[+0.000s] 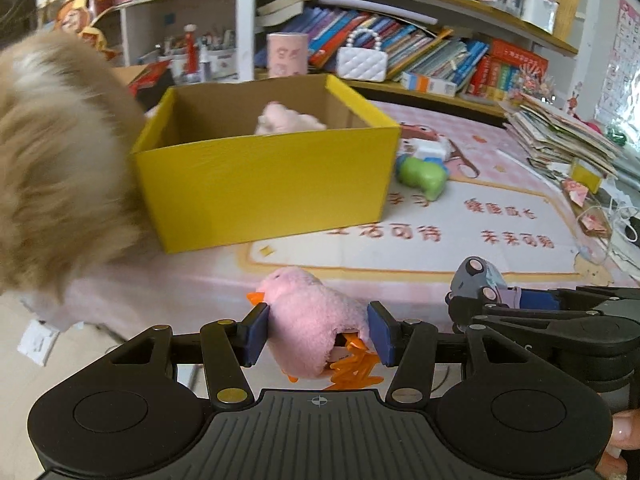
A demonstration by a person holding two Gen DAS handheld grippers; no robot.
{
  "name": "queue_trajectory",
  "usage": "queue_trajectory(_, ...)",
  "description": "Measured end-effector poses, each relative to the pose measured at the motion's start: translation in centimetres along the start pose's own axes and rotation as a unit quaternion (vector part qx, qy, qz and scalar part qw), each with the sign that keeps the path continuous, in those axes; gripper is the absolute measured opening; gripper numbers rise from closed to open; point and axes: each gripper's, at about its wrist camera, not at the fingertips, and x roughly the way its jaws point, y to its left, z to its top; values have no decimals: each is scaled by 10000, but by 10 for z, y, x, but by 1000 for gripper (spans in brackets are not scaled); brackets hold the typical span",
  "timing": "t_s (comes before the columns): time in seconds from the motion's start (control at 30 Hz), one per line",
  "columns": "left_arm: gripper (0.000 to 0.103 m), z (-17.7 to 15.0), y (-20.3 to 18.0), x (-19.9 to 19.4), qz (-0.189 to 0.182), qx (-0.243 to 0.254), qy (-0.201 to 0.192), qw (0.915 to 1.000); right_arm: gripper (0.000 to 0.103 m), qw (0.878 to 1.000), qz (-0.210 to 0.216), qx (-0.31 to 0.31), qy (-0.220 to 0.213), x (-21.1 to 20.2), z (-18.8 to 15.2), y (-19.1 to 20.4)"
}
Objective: Organize objects
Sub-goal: 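Carry the pink chick and toy car over the yellow box with both tools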
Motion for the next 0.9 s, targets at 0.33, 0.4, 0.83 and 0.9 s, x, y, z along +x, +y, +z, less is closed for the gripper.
queue_trajectory(0.33, 51, -15, 36, -28, 169, -177, -172, 9996, 46, 9994, 169, -285, -103, -14, -8, 42)
queue_trajectory(0.4, 51, -15, 40, -31, 156, -188, -224, 9994, 46, 9993, 158, -329, -109, -16, -9, 47)
queue_trajectory(0.83, 51, -12, 48, -39, 138, -114, -420, 9990, 46, 9991, 119, -352, -219, -21, -6, 58)
queue_trajectory(0.9, 51, -12, 49, -40, 156, -118, -442, 9988, 46, 9991, 112, -348, -219, -21, -6, 59)
